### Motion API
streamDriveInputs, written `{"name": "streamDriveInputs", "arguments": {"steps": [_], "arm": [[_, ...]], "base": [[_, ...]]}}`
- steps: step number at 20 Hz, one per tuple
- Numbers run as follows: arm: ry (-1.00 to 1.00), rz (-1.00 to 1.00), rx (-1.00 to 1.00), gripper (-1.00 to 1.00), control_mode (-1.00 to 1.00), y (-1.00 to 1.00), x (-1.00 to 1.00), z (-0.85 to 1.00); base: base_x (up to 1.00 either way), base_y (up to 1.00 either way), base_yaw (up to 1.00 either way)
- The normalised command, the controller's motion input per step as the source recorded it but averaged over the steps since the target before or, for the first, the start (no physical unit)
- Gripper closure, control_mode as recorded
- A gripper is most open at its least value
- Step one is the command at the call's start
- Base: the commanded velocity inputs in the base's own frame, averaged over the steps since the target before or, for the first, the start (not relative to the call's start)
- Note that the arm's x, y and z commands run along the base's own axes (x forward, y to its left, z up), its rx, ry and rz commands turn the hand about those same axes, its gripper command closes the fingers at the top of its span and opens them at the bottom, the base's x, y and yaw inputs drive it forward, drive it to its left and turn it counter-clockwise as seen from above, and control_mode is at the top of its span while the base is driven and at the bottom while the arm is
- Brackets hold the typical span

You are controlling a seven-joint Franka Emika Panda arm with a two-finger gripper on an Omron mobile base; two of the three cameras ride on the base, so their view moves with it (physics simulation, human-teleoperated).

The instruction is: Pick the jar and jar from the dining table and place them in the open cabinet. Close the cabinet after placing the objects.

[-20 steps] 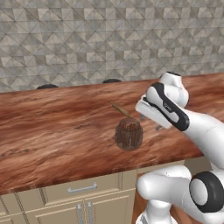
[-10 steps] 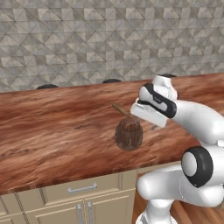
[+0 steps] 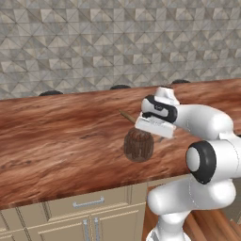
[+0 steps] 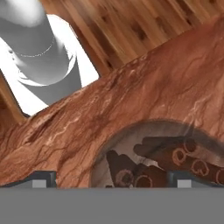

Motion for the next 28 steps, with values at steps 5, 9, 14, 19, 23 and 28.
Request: {"name": "streamDriveInputs", "arguments": {"steps": [5, 9, 14, 19, 23, 28], "arm": [[0.01, 0.10, -0.05, -1.00, -1.00, 0.01, 0.25, -0.32], [0.02, 0.08, -0.06, -1.00, -1.00, 0.01, 0.25, -0.32], [0.03, 0.05, -0.05, -1.00, -1.00, 0.03, 0.19, -0.25], [0.04, 0.04, -0.04, -1.00, -1.00, 0.12, 0.05, -0.23], [0.08, 0.06, -0.02, 1.00, -1.00, 0.30, 0.07, -0.32], [0.02, 0.06, 0.00, 1.00, -1.00, 0.13, 0.07, -0.13]], "base": [[0.00, 0.00, 0.00], [0.00, 0.00, 0.00], [0.00, 0.00, 0.00], [0.00, 0.00, 0.00], [0.00, 0.00, 0.00], [0.00, 0.00, 0.00]]}}
